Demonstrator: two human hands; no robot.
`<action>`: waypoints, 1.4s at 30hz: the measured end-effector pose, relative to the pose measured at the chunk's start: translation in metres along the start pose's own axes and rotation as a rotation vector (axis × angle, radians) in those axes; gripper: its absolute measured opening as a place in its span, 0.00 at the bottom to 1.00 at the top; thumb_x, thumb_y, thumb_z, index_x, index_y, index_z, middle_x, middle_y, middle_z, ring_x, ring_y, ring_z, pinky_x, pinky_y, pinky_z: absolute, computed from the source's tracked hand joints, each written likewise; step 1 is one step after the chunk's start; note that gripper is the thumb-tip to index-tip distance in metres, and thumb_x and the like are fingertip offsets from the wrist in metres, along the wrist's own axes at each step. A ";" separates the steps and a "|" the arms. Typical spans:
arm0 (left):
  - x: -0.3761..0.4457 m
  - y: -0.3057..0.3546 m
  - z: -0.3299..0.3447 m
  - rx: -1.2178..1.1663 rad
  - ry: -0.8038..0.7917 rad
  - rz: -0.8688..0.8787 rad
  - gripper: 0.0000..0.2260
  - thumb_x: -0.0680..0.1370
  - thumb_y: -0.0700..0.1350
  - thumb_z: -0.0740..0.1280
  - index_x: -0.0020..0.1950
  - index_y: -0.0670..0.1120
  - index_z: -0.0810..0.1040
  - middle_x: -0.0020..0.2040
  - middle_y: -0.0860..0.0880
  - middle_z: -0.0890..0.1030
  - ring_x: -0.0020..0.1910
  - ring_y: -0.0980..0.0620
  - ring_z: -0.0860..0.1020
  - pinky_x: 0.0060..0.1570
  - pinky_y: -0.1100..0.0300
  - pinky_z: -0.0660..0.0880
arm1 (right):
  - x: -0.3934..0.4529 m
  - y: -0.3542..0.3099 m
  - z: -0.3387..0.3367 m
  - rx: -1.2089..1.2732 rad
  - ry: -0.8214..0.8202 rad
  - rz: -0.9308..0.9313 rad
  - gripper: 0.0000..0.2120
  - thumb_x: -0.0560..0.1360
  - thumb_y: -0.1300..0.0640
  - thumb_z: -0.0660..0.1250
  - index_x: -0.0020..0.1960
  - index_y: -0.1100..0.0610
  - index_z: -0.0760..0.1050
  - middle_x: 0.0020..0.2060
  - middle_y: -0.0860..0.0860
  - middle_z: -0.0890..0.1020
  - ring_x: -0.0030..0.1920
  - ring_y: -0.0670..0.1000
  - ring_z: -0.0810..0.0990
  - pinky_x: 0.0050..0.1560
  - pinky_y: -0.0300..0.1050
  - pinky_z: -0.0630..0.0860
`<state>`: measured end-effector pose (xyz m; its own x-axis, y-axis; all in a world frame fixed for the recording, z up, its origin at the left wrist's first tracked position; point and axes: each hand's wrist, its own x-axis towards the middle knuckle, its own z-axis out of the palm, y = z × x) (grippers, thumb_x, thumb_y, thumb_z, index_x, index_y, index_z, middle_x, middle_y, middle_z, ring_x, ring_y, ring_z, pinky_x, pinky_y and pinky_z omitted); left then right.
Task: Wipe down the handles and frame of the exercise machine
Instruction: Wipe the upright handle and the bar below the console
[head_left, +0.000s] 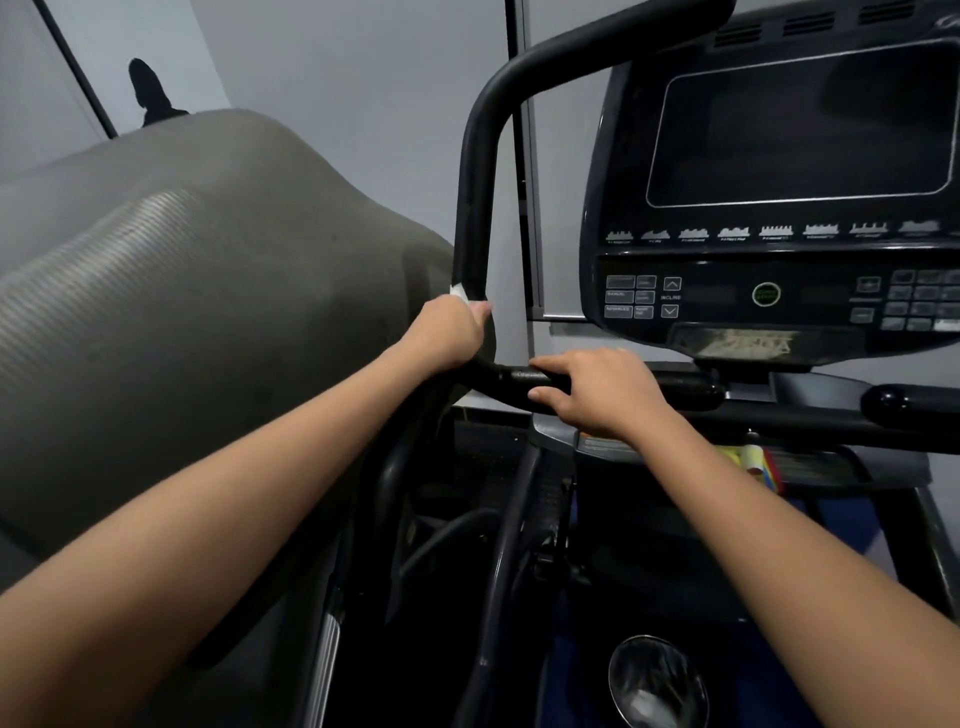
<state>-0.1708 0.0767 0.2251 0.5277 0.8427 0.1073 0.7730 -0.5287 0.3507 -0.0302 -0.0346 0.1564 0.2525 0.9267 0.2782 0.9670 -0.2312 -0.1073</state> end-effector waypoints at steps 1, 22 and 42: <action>0.000 -0.001 -0.002 -0.097 -0.006 -0.012 0.18 0.86 0.48 0.55 0.66 0.39 0.77 0.62 0.37 0.80 0.56 0.40 0.78 0.54 0.54 0.72 | -0.001 0.000 -0.001 0.010 -0.003 0.005 0.20 0.79 0.37 0.60 0.69 0.40 0.73 0.58 0.47 0.83 0.60 0.55 0.79 0.57 0.50 0.76; -0.007 0.007 0.005 -0.058 0.056 -0.056 0.16 0.85 0.46 0.57 0.65 0.36 0.74 0.64 0.37 0.77 0.61 0.38 0.77 0.53 0.52 0.72 | 0.003 0.000 0.010 -0.037 0.045 0.000 0.22 0.79 0.36 0.58 0.71 0.39 0.71 0.58 0.47 0.82 0.60 0.54 0.79 0.56 0.49 0.73; -0.065 -0.027 0.023 0.569 0.009 -0.011 0.11 0.83 0.43 0.61 0.63 0.39 0.69 0.55 0.44 0.72 0.40 0.49 0.72 0.35 0.58 0.65 | -0.002 -0.002 0.008 -0.017 0.058 0.001 0.22 0.79 0.36 0.59 0.71 0.40 0.71 0.59 0.47 0.81 0.60 0.55 0.78 0.56 0.50 0.70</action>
<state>-0.2178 0.0338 0.1870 0.5171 0.8481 0.1155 0.8479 -0.4891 -0.2044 -0.0327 -0.0333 0.1482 0.2544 0.9079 0.3333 0.9671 -0.2374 -0.0916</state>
